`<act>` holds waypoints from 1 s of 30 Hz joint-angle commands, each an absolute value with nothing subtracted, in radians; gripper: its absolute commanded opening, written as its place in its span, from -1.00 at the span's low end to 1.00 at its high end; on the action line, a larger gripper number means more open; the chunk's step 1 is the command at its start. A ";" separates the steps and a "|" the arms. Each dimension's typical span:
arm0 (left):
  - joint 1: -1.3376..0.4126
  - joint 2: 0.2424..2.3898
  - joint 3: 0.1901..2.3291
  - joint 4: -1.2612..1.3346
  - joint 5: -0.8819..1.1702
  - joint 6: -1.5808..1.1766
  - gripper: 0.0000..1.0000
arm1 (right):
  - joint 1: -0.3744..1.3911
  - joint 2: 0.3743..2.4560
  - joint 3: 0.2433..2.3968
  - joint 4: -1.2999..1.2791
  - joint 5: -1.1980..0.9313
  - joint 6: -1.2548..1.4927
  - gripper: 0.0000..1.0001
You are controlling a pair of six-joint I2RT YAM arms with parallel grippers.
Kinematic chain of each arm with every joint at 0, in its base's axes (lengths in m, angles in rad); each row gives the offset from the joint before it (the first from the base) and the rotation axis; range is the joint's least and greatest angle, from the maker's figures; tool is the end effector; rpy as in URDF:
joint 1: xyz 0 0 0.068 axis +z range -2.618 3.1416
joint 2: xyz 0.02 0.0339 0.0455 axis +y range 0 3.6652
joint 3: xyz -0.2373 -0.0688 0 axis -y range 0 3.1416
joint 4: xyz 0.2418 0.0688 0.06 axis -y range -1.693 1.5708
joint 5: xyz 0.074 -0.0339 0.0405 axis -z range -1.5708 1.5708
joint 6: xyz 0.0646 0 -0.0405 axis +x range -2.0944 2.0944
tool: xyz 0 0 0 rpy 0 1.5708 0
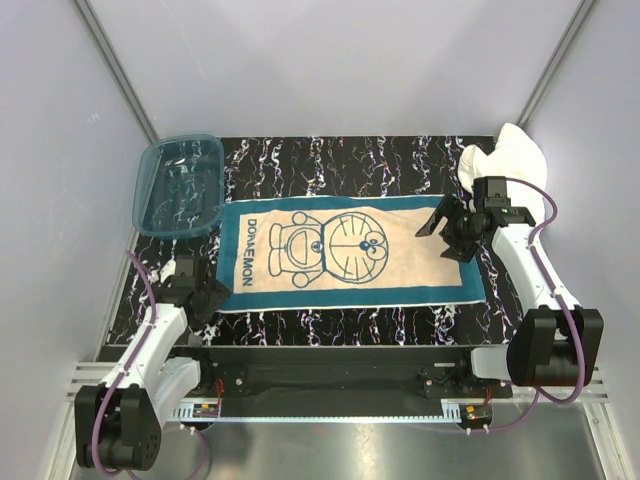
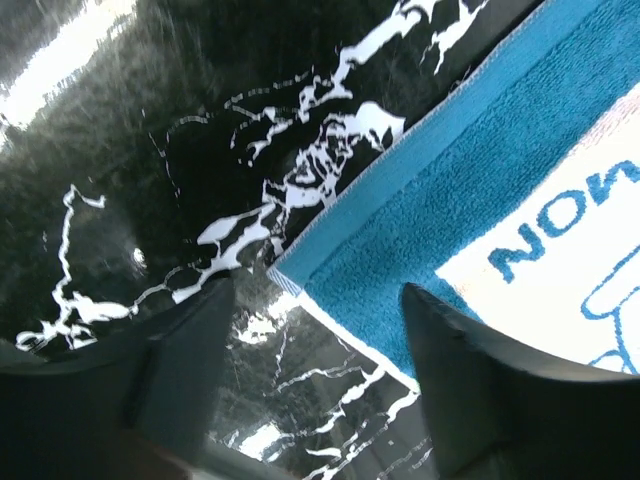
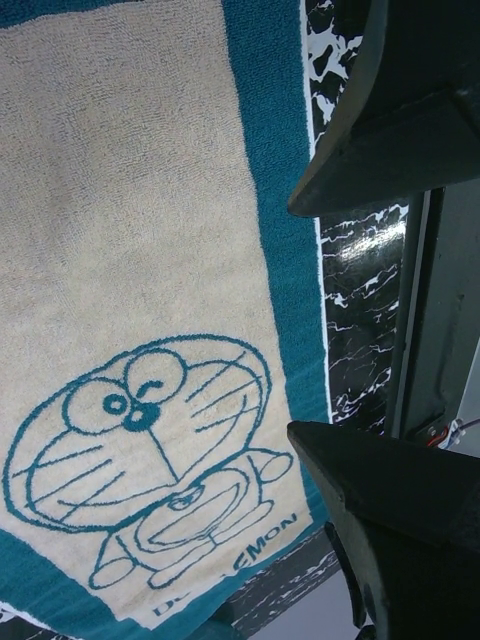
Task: Roll the towels
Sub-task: Fold the towel
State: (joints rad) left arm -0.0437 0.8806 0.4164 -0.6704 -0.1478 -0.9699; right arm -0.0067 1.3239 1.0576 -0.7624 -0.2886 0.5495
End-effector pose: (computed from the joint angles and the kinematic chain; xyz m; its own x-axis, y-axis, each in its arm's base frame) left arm 0.1705 0.0021 0.1169 -0.4963 -0.7949 -0.3490 -0.7576 0.5929 -0.2730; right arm 0.2813 0.0165 0.2214 -0.8038 0.5061 -0.3126 0.3276 0.8153 0.4774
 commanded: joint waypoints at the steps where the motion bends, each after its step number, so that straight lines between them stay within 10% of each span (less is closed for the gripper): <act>1: -0.038 0.881 0.402 -0.609 -0.207 -0.965 0.34 | -0.005 1.341 1.074 -0.772 -0.268 0.520 0.80; 19: -0.038 0.973 0.402 -0.431 -0.167 -0.859 -0.44 | -0.005 1.370 1.054 -0.770 -0.250 0.502 0.80; 24: -0.040 0.924 0.376 -0.376 -0.107 -0.828 -0.96 | -0.006 1.373 1.048 -0.765 -0.229 0.520 0.79; 30: -0.038 0.873 0.467 -0.460 -0.120 -0.779 -1.00 | -0.006 1.367 1.052 -0.778 -0.195 0.529 0.79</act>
